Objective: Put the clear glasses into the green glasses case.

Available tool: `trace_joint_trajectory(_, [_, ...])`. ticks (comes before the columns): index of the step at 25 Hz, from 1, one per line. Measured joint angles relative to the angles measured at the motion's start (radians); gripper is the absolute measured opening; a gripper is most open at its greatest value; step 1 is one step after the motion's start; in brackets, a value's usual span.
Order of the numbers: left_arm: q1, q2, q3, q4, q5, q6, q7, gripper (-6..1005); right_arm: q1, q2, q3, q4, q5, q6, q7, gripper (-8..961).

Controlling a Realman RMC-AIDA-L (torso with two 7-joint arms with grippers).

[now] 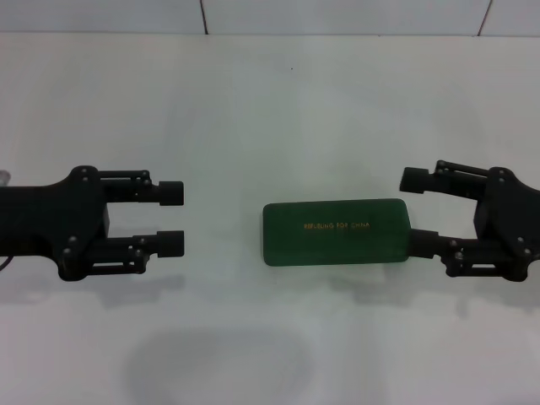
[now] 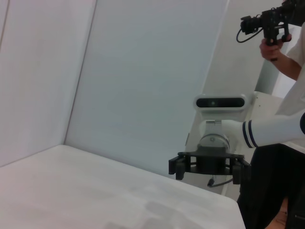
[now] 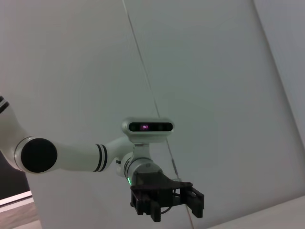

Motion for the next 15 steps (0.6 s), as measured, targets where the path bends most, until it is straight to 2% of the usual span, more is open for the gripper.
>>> trace_joint_trajectory(3, [0.005, 0.000, -0.001, -0.001, 0.001, 0.001, 0.000, 640, 0.010, 0.000, -0.019, 0.004, 0.003, 0.008, -0.001, 802])
trace_joint_trajectory(15, [-0.001, -0.004, -0.022, 0.012, -0.007, 0.001, -0.065, 641, 0.046, 0.001, -0.053, 0.060, 0.008, 0.022, -0.014, 802])
